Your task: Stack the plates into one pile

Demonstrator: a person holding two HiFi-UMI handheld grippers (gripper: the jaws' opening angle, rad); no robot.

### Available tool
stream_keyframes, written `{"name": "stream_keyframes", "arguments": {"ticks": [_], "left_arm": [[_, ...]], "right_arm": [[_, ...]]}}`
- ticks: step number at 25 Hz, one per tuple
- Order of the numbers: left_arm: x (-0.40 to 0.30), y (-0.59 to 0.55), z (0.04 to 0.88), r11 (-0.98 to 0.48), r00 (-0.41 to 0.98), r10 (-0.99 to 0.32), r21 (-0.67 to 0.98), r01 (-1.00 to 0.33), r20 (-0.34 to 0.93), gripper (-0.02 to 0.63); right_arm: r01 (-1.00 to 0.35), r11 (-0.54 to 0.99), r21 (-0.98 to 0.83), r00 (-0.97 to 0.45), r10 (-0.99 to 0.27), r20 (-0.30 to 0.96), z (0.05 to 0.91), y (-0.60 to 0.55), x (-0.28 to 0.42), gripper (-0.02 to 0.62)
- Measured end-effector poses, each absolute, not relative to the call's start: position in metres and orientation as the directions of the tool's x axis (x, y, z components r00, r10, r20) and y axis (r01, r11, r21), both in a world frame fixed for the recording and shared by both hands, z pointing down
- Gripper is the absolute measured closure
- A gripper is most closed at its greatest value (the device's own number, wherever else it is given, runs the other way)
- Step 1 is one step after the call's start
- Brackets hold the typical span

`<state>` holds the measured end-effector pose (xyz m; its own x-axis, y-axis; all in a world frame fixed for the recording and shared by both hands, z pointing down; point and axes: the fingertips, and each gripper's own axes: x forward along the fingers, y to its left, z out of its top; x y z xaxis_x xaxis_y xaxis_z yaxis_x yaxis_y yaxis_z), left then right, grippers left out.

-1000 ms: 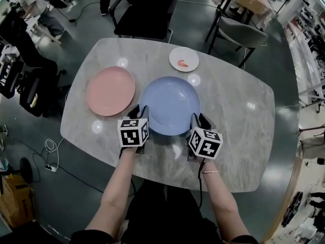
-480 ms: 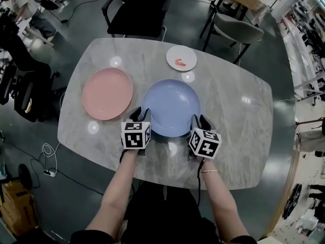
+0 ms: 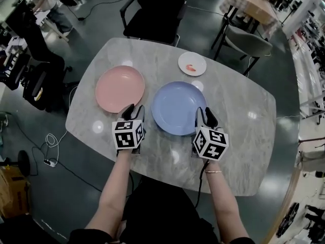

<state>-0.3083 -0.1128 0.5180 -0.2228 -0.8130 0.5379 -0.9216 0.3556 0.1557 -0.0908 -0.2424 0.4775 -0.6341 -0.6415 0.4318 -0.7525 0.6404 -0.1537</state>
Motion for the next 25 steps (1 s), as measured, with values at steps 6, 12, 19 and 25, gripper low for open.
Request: {"name": "stream_keyframes", "arguments": {"ticks": [6,12,19,25], "left_arm": [[-0.368,-0.075,0.499,0.456,-0.323,-0.797,0.156,-0.876,0.511,0.457],[-0.446,-0.046,0.503,0.492,-0.368,-0.776,0.127,-0.861,0.512,0.456],[-0.542,-0.031,0.526,0.451,-0.309,-0.784,0.153,-0.879,0.538,0.430],[-0.574,-0.051,0.555,0.378,-0.210,-0.793,0.192,-0.906,0.571,0.426]], "right_arm": [[-0.602,0.772,-0.202,-0.780,-0.514,0.357,0.446,-0.205,-0.172,0.486],[-0.521,0.821,-0.235,-0.827,-0.417,0.376,0.458,-0.160,-0.264,0.485],[-0.615,0.752,-0.239,-0.742,-0.448,0.499,0.503,-0.131,-0.353,0.480],[-0.723,0.665,-0.186,-0.624,-0.515,0.588,0.539,-0.133,-0.373,0.457]]}}
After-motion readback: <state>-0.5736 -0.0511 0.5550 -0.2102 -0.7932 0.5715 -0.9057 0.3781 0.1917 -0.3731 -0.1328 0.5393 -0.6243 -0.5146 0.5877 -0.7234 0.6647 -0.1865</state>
